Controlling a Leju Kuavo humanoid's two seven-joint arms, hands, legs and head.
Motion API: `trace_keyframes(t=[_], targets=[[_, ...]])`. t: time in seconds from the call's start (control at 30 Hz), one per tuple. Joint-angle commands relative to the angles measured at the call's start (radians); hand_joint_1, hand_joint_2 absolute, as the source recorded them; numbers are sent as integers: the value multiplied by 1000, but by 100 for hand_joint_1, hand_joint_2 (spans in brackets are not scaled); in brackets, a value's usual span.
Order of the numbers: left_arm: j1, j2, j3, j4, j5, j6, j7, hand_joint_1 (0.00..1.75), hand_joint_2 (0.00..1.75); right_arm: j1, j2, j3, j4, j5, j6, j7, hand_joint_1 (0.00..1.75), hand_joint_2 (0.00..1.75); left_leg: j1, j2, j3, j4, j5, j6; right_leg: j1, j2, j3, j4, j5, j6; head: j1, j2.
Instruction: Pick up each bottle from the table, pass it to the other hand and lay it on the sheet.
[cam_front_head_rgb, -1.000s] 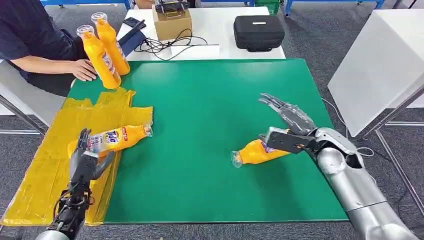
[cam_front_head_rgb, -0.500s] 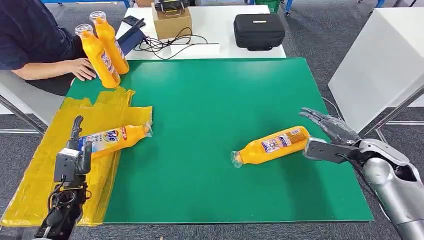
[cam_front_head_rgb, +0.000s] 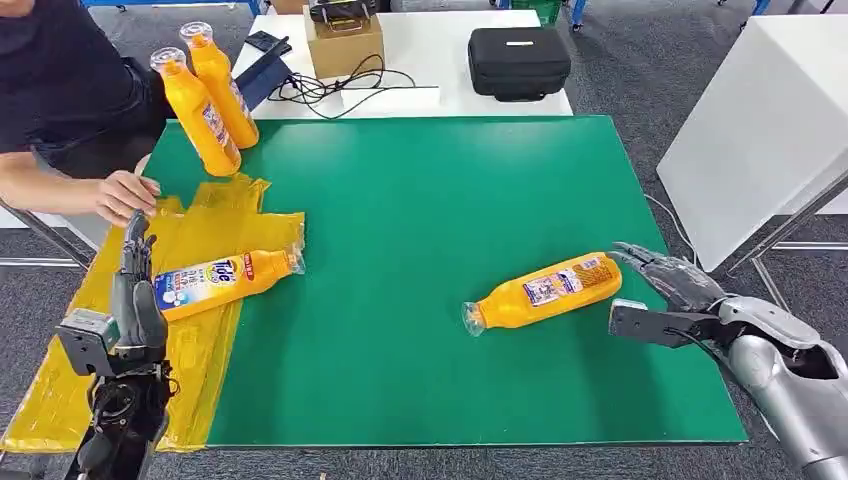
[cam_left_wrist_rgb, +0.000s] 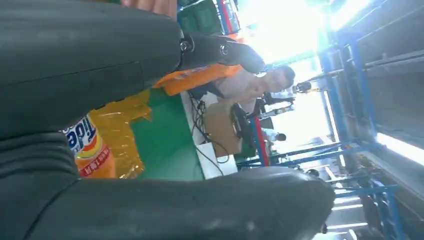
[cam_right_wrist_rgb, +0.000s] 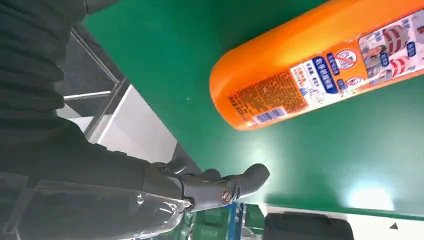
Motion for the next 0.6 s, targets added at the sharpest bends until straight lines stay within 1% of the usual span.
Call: trace_keyframes(t=[0.03, 0.07, 0.1, 0.13, 0.17, 0.2, 0.23, 0.3, 0.37, 0.4, 0.47, 0.53, 0.6], targets=[[14, -47, 1, -74, 7, -4, 7, 0, 0, -181, 164, 108, 276, 65, -31, -4, 0, 175, 1, 7, 3, -1, -1, -1, 1, 6, 1, -2, 2, 1, 0, 0], [14, -47, 1, -74, 7, -4, 7, 0, 0, -181, 164, 108, 276, 65, -31, -4, 0, 175, 2, 9, 4, -1, -1, -1, 2, 8, 2, -2, 2, 1, 0, 0], [14, -46, -6, -83, 9, 1, 7, 0, 0, -215, 189, 136, 338, 82, -46, -10, 0, 175, 1, 6, 3, -1, -1, -1, 1, 5, 2, -2, 1, 1, 0, 0], [10, -45, -14, -83, 10, 0, 7, 0, 0, -235, 211, 151, 379, 94, -59, -11, 0, 175, 2, 9, 5, -1, -2, -1, 2, 7, 3, -2, 2, 1, 0, 0], [4, -45, -19, -78, 17, -4, 7, 0, 0, -249, 236, 161, 420, 105, -75, -8, 0, 175, 1, 7, 4, -1, -1, -1, 1, 5, 2, -1, 1, 1, 0, 0], [-7, -44, -31, -75, 11, 3, 7, 0, 0, -269, 265, 176, 478, 119, -98, -12, 0, 175, 2, 8, 5, -1, -1, -1, 2, 6, 3, -2, 1, 1, 0, 0], [-11, -44, -33, -72, 13, 0, 7, 0, 0, -270, 269, 178, 484, 120, -100, -12, 0, 175, 1, 7, 4, -1, -1, -1, 1, 5, 2, -2, 1, 1, 0, 0], [-30, -42, -49, -55, 16, -3, 7, 0, 0, -301, 288, 202, 554, 131, -117, -14, 0, 175, 2, 9, 6, -1, -2, -1, 2, 7, 4, -3, 1, 1, 0, 0], [-51, -42, -62, -39, 23, -17, 7, 0, 0, -301, 287, 204, 579, 131, -124, -13, 0, 175, 1, 5, 3, 0, 0, -1, 1, 3, 2, -1, 1, 1, 0, 0], [-70, -43, -69, -21, 28, -25, 7, 0, 0, -291, 282, 203, 588, 130, -133, -11, 0, 175, 2, 6, 4, 0, -1, -1, 2, 3, 3, -1, 0, 1, 0, 0], [-91, -47, -74, 1, 34, -27, 7, 0, 0, -273, 279, 201, 598, 129, -149, -14, 0, 175, 2, 0, 3, 0, 0, -1, 2, -3, 4, -2, 0, 1, 0, 0], [-98, -49, -77, -1, 35, -24, 7, 0, 0, -263, 282, 210, 624, 139, -152, -4, 0, 175, 2, -1, 4, 0, 0, -1, 2, -2, 4, -2, 0, 2, 0, 0], [-103, -53, -79, 1, 41, -25, 7, 0, 0, -268, 299, 236, 685, 171, -162, 19, 0, 175, 2, -1, 4, 0, 0, -1, 2, -2, 5, -3, 0, 2, 0, 0]])
